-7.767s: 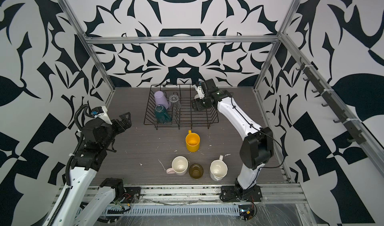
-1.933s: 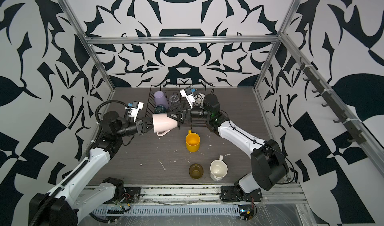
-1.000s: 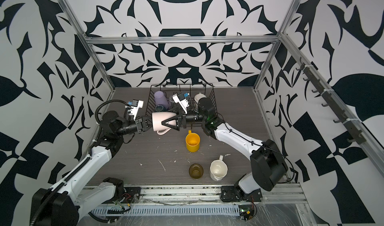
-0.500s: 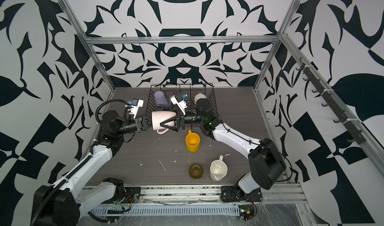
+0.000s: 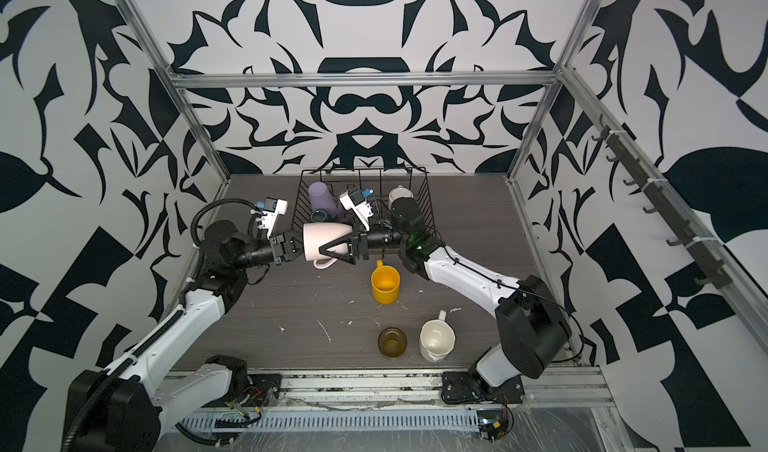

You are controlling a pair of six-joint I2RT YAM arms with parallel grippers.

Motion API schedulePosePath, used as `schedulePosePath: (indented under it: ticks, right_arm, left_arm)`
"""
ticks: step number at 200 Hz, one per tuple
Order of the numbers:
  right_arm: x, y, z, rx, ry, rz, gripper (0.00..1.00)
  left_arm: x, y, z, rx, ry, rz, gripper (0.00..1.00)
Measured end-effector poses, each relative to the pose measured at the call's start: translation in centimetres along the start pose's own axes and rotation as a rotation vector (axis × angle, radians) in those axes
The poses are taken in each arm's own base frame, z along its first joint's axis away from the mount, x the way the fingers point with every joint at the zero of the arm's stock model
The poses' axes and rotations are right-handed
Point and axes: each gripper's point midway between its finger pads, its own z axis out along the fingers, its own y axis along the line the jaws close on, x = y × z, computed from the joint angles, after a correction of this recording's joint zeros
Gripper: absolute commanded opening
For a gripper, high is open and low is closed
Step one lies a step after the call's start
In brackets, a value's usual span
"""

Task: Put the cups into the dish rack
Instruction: 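Close the right gripper on the pink mug's body beside the left gripper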

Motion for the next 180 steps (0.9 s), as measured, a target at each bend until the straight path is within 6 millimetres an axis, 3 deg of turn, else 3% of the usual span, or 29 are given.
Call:
schedulePosePath:
  ticks: [30,49,81,100,180]
  right_arm:
    - [-0.04,0.11,0.15,-0.010,0.003,-0.001,0.73]
    - [-0.14,0.15,0.18,-0.013,0.003,-0.003,0.51]
    - [-0.15,0.10,0.22,-0.013,0.004,-0.003,0.27]
    - [-0.14,0.10,0.22,-0.013,0.004,-0.002,0.00]
    - [-0.38,0.00,0.33,-0.001,0.008,0.009,0.00]
  left_arm:
    - [-0.03,-0.01,-0.05,0.001,0.000,-0.004,0.00]
    - [-0.09,-0.04,-0.06,0.003,-0.001,-0.002,0.00]
    - [-0.11,-0.01,-0.08,0.002,-0.002,-0.003,0.00]
    - [-0.11,0.02,-0.07,0.001,-0.002,-0.004,0.00]
    - [-0.28,0.12,-0.13,-0.004,-0.010,-0.010,0.00]
